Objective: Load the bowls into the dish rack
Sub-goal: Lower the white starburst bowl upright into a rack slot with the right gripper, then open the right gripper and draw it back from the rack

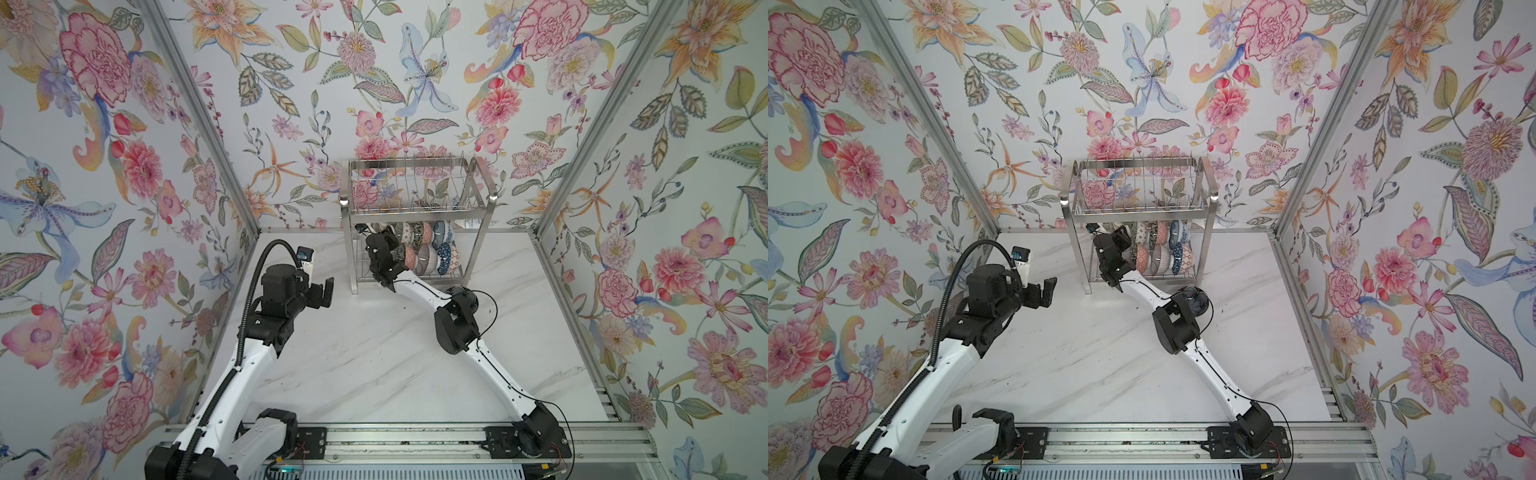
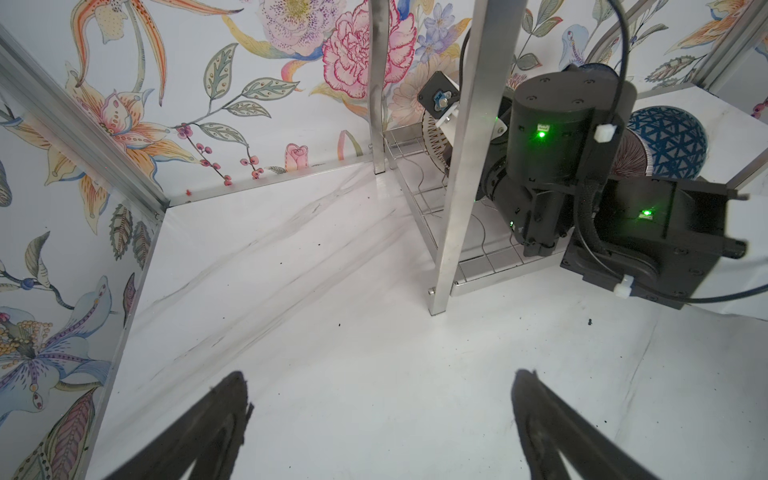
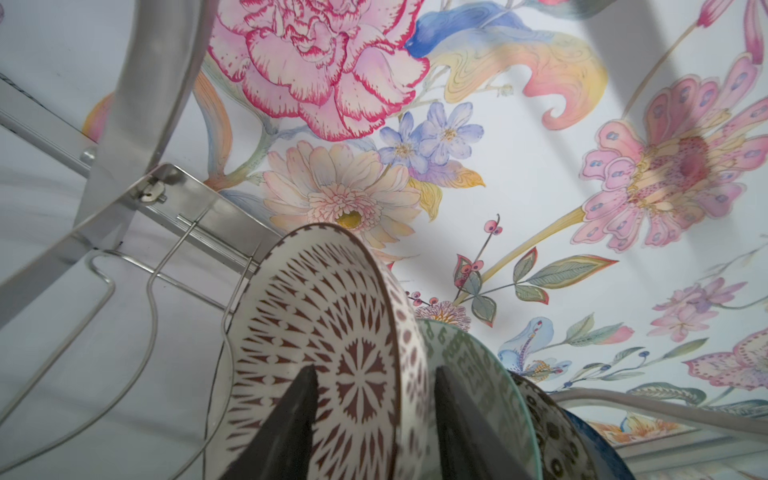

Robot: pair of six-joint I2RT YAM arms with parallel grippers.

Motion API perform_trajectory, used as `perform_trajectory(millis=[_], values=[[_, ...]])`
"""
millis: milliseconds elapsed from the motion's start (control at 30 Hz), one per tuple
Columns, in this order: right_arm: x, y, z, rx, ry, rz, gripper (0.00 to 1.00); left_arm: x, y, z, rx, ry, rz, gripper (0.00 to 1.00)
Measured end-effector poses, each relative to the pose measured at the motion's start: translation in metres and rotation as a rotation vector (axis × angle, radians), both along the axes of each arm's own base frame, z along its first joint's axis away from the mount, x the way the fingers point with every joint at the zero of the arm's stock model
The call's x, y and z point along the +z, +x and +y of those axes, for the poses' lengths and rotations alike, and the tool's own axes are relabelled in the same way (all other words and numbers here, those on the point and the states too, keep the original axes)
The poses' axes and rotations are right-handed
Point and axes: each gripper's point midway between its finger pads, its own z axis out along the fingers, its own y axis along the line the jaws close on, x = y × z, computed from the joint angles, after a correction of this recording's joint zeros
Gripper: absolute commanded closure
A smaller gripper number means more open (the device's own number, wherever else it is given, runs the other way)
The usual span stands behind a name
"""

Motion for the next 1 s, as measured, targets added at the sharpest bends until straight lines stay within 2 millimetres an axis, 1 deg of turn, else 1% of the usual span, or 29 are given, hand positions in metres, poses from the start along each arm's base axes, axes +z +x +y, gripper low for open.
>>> perform_trajectory(millis=[100, 200, 267, 333, 367, 433, 567, 667, 767, 867, 1000], values=[[-0.004, -0.003, 0.003, 0.008, -0.009, 0.015, 0.33, 0.0, 0.0, 0.001, 0.002, 0.0, 0.0, 0.01], [-0.009, -0.005, 0.004, 0.016, -0.021, 0.034, 0.19, 0.0, 0.0, 0.001, 0.002, 0.0, 0.0, 0.01], [-0.008, -0.007, 0.005, 0.023, -0.026, 0.045, 0.09, 0.0, 0.0, 0.001, 0.002, 0.0, 0.0, 0.01], [-0.003, -0.01, 0.005, 0.03, -0.028, 0.054, 0.02, 0.0, 0.0, 0.001, 0.002, 0.0, 0.0, 0.01], [0.0, -0.011, 0.004, 0.035, -0.026, 0.057, 0.0, 0.0, 0.0, 0.001, 0.001, -0.001, 0.0, 0.01], [0.011, -0.014, 0.004, 0.04, -0.017, 0.059, 0.01, 0.001, 0.0, 0.0, -0.001, -0.002, -0.002, 0.01], [0.042, -0.022, 0.004, 0.077, 0.028, 0.062, 0.01, 0.005, -0.002, 0.001, -0.001, -0.004, -0.014, 0.01], [0.054, -0.031, 0.003, 0.115, 0.063, 0.09, 0.01, 0.006, -0.003, 0.001, -0.001, -0.005, -0.018, 0.01], [0.051, -0.04, 0.003, 0.152, 0.088, 0.132, 0.01, 0.007, -0.003, 0.001, -0.001, -0.005, -0.022, 0.01], [0.041, -0.052, 0.002, 0.185, 0.102, 0.177, 0.01, 0.007, -0.004, 0.001, -0.001, -0.005, -0.023, 0.01], [0.026, -0.074, -0.003, 0.233, 0.112, 0.231, 0.01, 0.007, -0.004, 0.002, 0.001, -0.005, -0.023, 0.01]])
